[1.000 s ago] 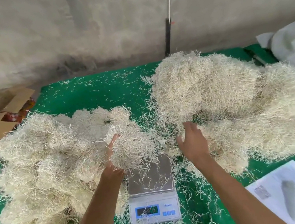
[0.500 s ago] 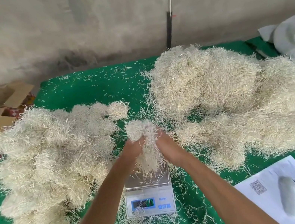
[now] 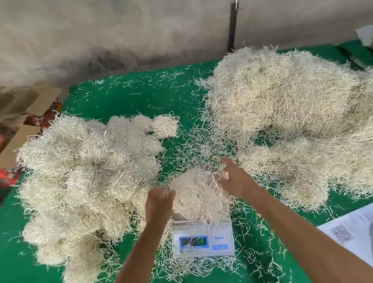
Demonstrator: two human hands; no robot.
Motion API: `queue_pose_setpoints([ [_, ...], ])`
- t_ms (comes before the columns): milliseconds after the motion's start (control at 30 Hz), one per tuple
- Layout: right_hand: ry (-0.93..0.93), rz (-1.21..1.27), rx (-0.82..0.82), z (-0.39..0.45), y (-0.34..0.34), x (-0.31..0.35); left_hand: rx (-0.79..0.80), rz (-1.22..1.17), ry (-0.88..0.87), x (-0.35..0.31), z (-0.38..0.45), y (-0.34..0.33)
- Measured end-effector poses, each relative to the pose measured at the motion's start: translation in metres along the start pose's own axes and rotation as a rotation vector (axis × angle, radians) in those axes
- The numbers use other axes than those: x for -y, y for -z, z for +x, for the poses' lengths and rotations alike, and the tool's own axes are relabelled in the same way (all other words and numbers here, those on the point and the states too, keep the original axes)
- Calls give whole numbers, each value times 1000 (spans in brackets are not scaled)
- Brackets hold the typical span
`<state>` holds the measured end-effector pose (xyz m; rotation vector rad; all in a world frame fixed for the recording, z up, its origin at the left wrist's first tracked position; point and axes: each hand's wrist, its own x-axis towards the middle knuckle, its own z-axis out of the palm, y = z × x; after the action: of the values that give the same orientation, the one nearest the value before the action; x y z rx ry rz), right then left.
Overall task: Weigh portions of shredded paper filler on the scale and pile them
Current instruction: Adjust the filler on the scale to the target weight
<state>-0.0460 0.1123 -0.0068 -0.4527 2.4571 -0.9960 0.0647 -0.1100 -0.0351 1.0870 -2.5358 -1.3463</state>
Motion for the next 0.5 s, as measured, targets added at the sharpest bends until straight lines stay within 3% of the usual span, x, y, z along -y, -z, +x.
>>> queue_pose_setpoints([
  [400, -25, 168, -304, -30, -31, -15, 35, -213, -129, 20, -15, 5],
  [500, -8, 165, -318, -35, -38, -14, 60, -273, -138, 23, -18, 9],
])
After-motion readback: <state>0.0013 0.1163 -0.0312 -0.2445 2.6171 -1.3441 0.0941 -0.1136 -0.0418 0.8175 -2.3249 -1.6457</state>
